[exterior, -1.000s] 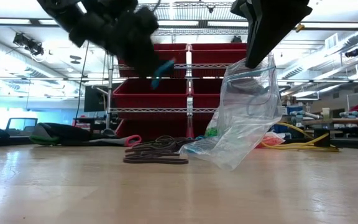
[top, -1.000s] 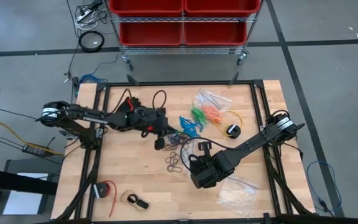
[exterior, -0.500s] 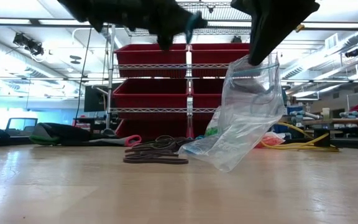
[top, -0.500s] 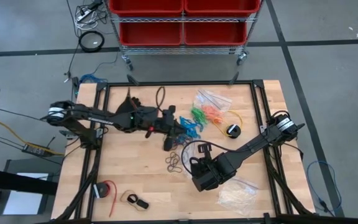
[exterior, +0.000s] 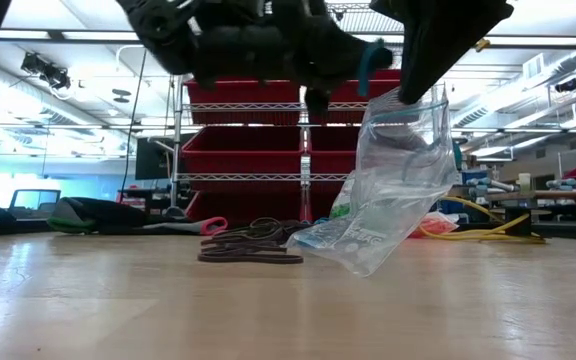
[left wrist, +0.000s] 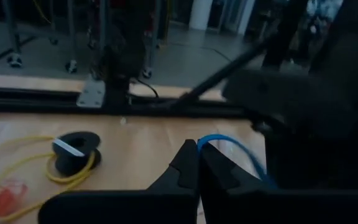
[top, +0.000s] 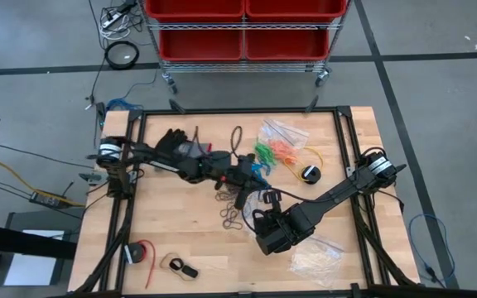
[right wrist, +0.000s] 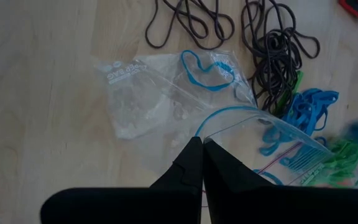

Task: Sort rubber bands
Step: Put the blue rubber band into the transparent zip bag

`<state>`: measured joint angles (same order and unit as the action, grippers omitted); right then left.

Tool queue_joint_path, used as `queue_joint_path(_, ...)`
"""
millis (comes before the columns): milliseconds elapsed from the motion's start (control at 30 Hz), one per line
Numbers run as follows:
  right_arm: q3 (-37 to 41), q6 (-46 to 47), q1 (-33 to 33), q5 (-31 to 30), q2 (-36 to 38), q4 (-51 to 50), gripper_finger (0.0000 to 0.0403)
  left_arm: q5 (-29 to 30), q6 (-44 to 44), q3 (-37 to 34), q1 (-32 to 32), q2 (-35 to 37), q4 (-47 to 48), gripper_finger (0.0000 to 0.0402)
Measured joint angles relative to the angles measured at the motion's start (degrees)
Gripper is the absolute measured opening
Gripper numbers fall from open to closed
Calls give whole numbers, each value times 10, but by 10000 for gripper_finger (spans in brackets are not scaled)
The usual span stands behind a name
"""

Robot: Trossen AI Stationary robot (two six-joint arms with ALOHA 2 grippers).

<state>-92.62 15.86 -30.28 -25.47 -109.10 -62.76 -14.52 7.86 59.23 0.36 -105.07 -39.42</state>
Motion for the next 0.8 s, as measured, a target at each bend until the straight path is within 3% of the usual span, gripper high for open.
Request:
queue_joint_path(133,0,5,0,0,0,0,0,4,-15,30,-6,-19,60,6)
queue_joint_path(300,0,5,-1,0,0,-2,0,49,-45,30,-17,-21,104,7)
queue_joint_path(800,0,5,0,0,0,0,0,50,-120,29,-28,-20,50,7)
